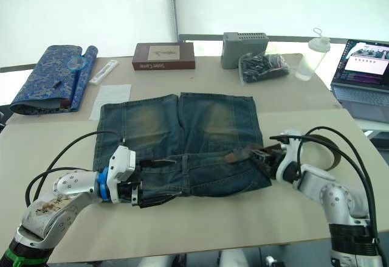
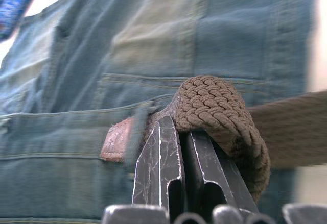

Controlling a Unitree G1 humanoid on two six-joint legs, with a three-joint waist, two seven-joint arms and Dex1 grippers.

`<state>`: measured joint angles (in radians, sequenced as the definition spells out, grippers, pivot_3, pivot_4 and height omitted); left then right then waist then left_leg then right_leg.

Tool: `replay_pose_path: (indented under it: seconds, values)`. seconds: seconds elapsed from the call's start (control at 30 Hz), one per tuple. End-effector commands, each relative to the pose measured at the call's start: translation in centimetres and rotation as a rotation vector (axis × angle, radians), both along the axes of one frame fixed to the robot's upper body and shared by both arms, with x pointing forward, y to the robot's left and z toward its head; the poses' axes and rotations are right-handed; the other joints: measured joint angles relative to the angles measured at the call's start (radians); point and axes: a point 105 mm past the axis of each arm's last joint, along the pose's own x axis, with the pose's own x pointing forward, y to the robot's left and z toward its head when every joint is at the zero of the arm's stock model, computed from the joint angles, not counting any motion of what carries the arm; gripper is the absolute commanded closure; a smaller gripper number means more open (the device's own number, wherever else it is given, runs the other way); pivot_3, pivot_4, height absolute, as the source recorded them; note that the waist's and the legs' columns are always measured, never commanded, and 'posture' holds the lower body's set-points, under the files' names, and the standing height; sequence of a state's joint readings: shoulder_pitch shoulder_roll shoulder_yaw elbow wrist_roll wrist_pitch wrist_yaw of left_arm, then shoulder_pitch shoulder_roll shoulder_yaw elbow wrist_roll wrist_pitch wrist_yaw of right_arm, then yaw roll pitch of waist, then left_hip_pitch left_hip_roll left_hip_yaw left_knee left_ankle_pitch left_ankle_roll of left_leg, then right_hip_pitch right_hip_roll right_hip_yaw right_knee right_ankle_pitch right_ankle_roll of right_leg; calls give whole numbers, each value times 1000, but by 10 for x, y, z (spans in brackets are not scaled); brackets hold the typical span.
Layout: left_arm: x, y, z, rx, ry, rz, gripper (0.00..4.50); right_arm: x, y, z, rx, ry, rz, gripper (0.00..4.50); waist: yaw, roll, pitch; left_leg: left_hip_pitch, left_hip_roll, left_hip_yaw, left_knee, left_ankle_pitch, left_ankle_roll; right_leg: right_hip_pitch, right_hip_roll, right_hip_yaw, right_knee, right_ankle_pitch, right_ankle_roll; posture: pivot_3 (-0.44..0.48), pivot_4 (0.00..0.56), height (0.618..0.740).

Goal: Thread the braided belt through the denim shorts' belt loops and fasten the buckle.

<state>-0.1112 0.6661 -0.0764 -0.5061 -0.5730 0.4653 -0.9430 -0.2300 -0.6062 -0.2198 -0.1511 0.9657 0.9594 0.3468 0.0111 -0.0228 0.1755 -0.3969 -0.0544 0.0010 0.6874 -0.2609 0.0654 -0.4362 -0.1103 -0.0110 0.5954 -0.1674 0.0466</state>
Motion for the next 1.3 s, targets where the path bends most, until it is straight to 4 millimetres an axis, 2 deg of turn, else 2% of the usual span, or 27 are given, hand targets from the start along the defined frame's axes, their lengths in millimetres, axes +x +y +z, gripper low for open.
replay_pose_path:
  seconds: [0.03,0.2,0.37,0.57,0.73,0.83,1.0,1.3]
  values:
    - [2,-6,6,-49,55,22,51,-7,10,6,13,2,34,4500,0,0,0,0,0,0,0,0,0,0,0,0,0,0,0,0,150,740]
    - [9,-15,11,-166,313,66,51,-13,32,-5,69,104,23,4500,0,0,0,0,0,-2,2,0,0,0,1,-1,2,0,0,0,150,740]
    - [19,-28,12,-258,576,90,51,-12,39,-14,155,186,-105,4500,-7,0,-1,1,0,-2,7,0,0,0,1,0,8,0,0,0,150,740]
    - [32,-46,7,-309,816,105,51,-15,46,-6,314,229,-168,4500,-12,-1,-1,6,-1,-2,7,0,-1,3,1,2,13,-1,0,0,150,740]
    - [43,-54,-12,-248,877,188,51,-18,50,9,487,253,-184,4500,-20,-1,-1,6,-1,-2,6,0,-1,2,1,2,14,-1,-1,0,150,740]
    - [44,-57,-15,-242,896,199,51,-20,51,17,553,267,-192,4500,-22,-1,-1,6,-1,-1,5,0,-1,2,1,3,13,-1,-1,0,150,740]
    - [50,-60,-14,-293,926,221,51,-23,54,28,597,278,-184,4500,-22,-1,-1,6,-1,-1,6,0,-1,2,1,3,13,-1,-1,0,150,740]
    - [68,-60,7,-549,1028,246,51,-26,60,35,605,283,-160,4500,-13,-1,-1,5,-1,-1,6,0,-1,2,0,2,12,-1,-1,0,150,740]
